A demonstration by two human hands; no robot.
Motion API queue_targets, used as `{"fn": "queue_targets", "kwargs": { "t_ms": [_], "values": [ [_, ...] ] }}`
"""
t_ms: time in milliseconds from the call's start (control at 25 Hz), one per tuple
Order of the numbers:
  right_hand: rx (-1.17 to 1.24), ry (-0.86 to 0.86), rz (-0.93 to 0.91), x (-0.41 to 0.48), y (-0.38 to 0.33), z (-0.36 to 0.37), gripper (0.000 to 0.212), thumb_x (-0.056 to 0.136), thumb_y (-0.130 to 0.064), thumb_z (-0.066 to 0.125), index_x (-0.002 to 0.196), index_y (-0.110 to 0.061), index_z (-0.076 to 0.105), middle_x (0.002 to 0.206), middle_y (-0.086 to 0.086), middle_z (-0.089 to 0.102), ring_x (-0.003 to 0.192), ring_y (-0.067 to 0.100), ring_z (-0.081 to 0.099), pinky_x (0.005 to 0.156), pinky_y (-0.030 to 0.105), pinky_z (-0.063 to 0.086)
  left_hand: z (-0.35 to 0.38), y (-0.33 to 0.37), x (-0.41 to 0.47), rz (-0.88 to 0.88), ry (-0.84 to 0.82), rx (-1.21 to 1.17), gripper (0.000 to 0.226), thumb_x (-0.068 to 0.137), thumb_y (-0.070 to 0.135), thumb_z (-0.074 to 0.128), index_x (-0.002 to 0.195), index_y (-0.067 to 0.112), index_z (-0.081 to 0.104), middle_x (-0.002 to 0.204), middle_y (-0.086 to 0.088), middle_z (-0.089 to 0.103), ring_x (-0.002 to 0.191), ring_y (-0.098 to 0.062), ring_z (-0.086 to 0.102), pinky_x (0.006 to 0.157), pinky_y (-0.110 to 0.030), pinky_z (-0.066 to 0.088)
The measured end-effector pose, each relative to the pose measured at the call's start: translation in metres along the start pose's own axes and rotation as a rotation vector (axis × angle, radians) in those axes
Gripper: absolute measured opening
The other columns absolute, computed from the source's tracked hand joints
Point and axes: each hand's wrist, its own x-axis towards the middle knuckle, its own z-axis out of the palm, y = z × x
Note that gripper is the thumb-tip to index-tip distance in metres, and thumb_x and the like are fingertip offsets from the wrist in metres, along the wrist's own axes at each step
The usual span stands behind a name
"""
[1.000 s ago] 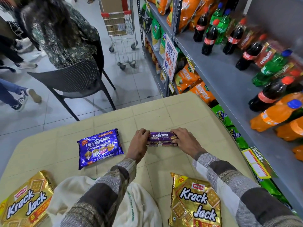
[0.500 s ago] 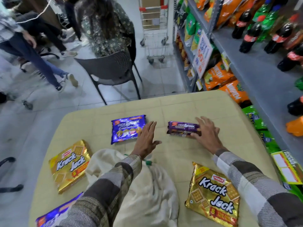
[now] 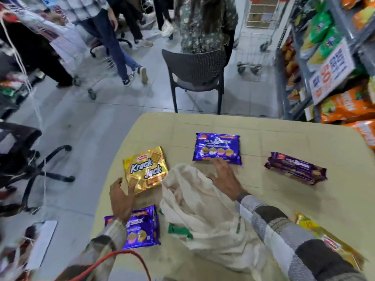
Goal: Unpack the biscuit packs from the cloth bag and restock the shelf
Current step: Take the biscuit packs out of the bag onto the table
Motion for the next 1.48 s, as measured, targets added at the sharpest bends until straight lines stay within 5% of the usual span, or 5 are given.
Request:
{"fn": "queue_targets", "kwargs": {
  "t_ms": [280,480,760,880,1480],
  "values": [
    [0.036,-0.308,0.079,0.081,-0.109,0.080,0.058,0.101,-0.023,0.046,0.153,-0.007,0.025,0.155,0.015,0.034,0.144,0.031,0.031,0.119,0.041,0.026,-0.006,-0.046,0.062,-0.293,-0.226,-0.232,0.041,0.097,0.026,0.058,0.128,-0.001,0.058,0.120,-0.022,0.067,0.110,-0.037,0.064,0.102,-0.048,0.048],
    [-0.178,-0.344,0.222,0.121,-0.139,0.106,0.038,0.100,-0.036,0.042,0.122,-0.006,0.050,0.122,0.014,0.061,0.118,0.034,0.054,0.102,0.043,0.032,0.006,-0.046,0.083,-0.267,-0.400,-0.324,0.033,0.095,0.040,0.059,0.112,0.013,0.068,0.101,-0.004,0.074,0.094,-0.023,0.070,0.088,-0.044,0.058],
    [0.007,-0.470,0.377,0.130,-0.163,0.111,0.053,0.100,-0.044,0.046,0.134,-0.003,0.051,0.136,0.014,0.057,0.126,0.033,0.052,0.112,0.046,0.034,0.010,-0.041,0.100,-0.398,-0.371,-0.339,0.020,0.095,0.029,0.062,0.100,0.012,0.070,0.094,-0.007,0.074,0.079,-0.018,0.068,0.068,-0.028,0.053],
    [0.091,-0.393,0.328,0.128,-0.182,0.096,0.048,0.096,-0.046,0.054,0.123,-0.007,0.063,0.126,0.012,0.064,0.119,0.032,0.058,0.109,0.044,0.035,-0.005,-0.043,0.113,-0.374,-0.354,-0.418,0.021,0.094,0.022,0.062,0.108,0.008,0.070,0.100,-0.010,0.073,0.088,-0.025,0.069,0.082,-0.039,0.056],
    [0.417,0.155,0.487,-0.023,-0.078,-0.122,0.044,0.095,-0.038,0.059,0.110,0.002,0.067,0.116,0.020,0.069,0.108,0.033,0.065,0.089,0.038,0.051,0.008,0.210,0.025,0.226,-0.624,-0.459,0.022,0.089,0.025,0.070,0.075,0.009,0.073,0.052,0.007,0.063,0.043,-0.003,0.049,0.053,-0.024,0.041]
  ]
}}
